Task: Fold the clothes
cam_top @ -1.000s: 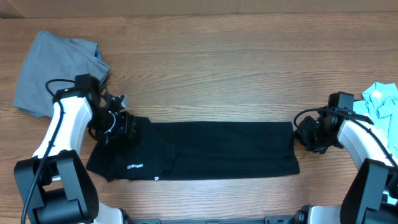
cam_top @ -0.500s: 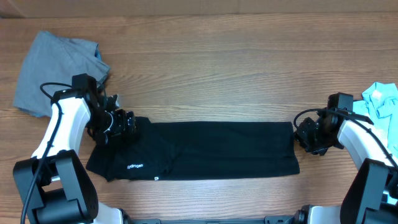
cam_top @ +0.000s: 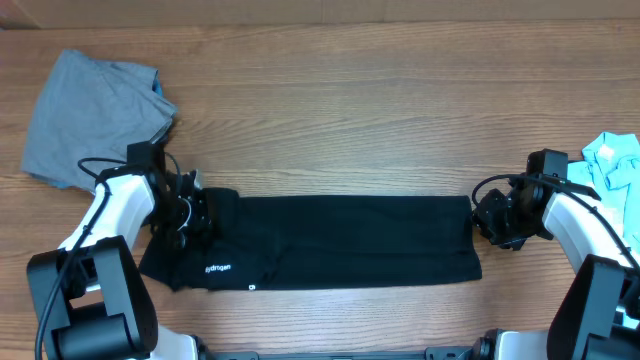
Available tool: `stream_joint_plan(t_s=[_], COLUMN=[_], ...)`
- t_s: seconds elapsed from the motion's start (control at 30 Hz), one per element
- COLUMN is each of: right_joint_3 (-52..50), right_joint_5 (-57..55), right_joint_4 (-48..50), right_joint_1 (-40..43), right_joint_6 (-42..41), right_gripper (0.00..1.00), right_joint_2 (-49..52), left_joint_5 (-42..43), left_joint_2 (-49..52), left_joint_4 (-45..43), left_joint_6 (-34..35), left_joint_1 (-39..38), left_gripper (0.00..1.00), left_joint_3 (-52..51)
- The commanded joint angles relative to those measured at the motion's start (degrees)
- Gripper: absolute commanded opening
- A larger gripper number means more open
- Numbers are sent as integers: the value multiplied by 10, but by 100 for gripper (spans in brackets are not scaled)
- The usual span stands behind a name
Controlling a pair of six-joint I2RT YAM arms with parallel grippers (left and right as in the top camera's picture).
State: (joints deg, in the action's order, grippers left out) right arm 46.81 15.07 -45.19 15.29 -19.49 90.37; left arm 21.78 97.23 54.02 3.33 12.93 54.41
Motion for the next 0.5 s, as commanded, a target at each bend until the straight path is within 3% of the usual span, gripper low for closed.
stream_joint_plan(t_s=[0.0,0.27,0.33,0.47], right_joint_3=[-1,-1,-1,-1], right_joint_5=[5,5,5,5], right_joint_4=[-1,2,4,4], right_joint_1=[2,2,2,2], right_joint_6=[-1,-1,-1,-1], right_gripper=[43,43,43,44], right_joint_2=[-5,-5,-5,-5], left_joint_5=[-28,-29,-29,-23], left_joint_2=[-11,-15,-15,-21], left_joint_4=[28,79,88,85], left_joint_6=[5,-5,-5,-6], left_joint_1=[44,134,147,153], left_gripper=[4,4,20,30], left_joint_3=[19,39,39,39])
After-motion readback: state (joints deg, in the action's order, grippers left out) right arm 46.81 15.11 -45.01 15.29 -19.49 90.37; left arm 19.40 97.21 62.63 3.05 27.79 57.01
